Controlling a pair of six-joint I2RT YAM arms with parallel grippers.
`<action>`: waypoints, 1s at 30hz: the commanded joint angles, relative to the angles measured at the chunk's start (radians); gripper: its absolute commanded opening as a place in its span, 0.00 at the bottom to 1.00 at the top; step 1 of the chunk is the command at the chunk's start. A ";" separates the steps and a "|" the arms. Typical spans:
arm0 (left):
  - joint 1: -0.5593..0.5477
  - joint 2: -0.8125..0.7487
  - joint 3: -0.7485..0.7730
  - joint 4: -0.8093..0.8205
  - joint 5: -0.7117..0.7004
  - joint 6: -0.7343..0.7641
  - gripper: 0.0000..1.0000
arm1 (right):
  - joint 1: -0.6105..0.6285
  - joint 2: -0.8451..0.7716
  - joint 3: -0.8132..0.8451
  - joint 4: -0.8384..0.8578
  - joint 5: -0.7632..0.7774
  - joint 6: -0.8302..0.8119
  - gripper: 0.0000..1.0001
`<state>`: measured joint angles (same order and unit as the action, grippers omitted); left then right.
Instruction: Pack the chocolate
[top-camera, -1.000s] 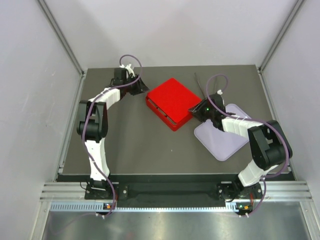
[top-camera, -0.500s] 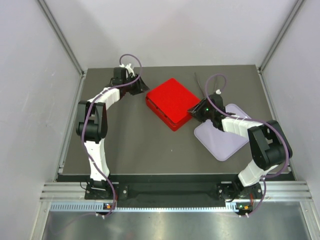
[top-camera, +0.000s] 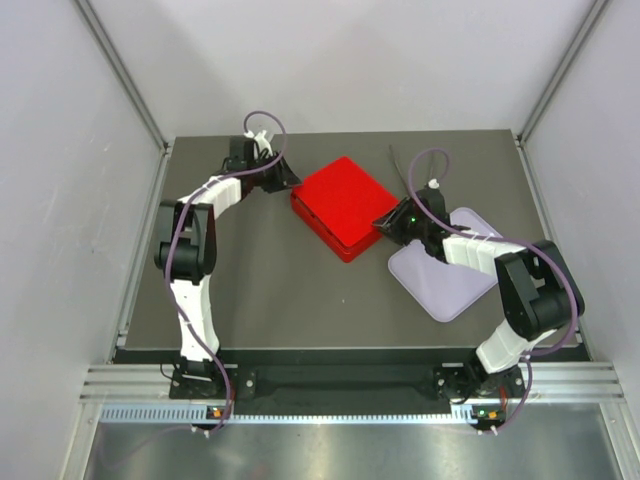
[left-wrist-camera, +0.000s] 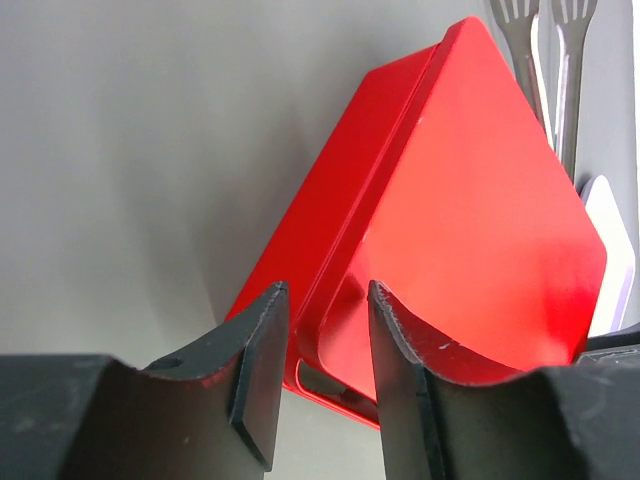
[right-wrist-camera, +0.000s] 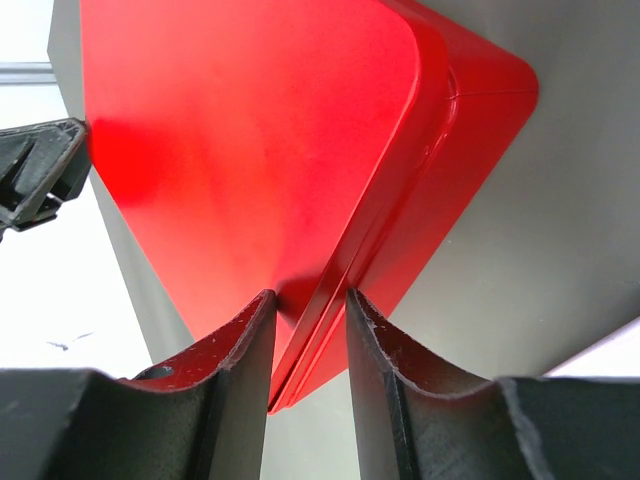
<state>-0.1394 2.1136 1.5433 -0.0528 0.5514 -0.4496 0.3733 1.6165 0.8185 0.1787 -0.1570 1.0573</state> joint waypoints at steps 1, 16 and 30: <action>-0.005 0.000 0.005 0.036 0.021 0.022 0.41 | 0.019 0.000 0.018 0.041 -0.026 -0.022 0.34; -0.005 -0.053 -0.017 0.008 0.028 0.042 0.24 | 0.021 -0.007 0.054 0.039 -0.064 -0.046 0.33; -0.005 -0.113 -0.058 -0.027 -0.021 0.060 0.22 | 0.041 -0.026 0.053 0.054 -0.085 -0.051 0.33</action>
<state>-0.1387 2.0754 1.5051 -0.0597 0.5320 -0.4141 0.3840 1.6165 0.8200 0.1772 -0.2077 1.0142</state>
